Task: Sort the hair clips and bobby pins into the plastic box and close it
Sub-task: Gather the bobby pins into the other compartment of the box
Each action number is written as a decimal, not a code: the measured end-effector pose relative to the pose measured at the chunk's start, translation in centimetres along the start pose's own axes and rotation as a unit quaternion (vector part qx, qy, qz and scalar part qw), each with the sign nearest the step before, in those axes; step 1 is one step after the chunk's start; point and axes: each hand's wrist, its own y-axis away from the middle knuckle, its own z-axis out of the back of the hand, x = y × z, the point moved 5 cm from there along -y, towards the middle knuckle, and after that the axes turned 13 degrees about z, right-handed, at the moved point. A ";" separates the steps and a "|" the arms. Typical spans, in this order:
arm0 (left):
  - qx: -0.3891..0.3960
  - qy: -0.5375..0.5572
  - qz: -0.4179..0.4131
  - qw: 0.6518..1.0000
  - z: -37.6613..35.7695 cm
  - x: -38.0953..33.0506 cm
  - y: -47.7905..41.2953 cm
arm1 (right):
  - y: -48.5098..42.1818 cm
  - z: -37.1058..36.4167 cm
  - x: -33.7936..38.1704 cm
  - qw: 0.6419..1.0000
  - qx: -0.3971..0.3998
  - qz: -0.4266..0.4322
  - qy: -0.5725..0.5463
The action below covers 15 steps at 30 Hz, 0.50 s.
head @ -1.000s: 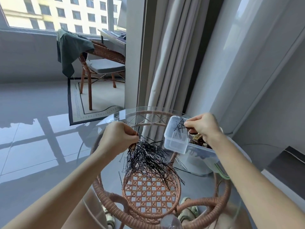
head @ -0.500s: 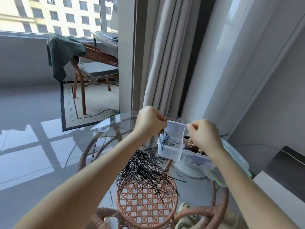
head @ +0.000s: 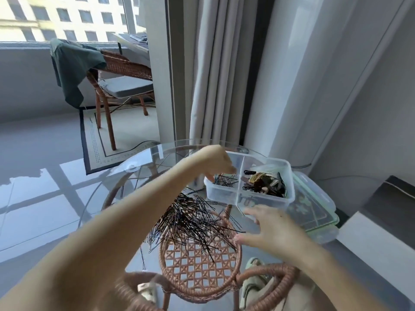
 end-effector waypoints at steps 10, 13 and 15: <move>-0.059 0.004 0.048 0.997 -4.0 14.7 0.8 | -3.5 -8.2 1.1 0.999 0.013 0.028 0.044; -0.029 -0.058 0.002 0.998 -5.8 13.3 0.0 | -5.4 -8.9 2.4 0.996 0.007 0.050 0.079; -0.007 -0.028 -0.045 0.999 -6.5 12.3 0.1 | -6.1 -9.6 3.3 0.994 0.015 0.073 0.078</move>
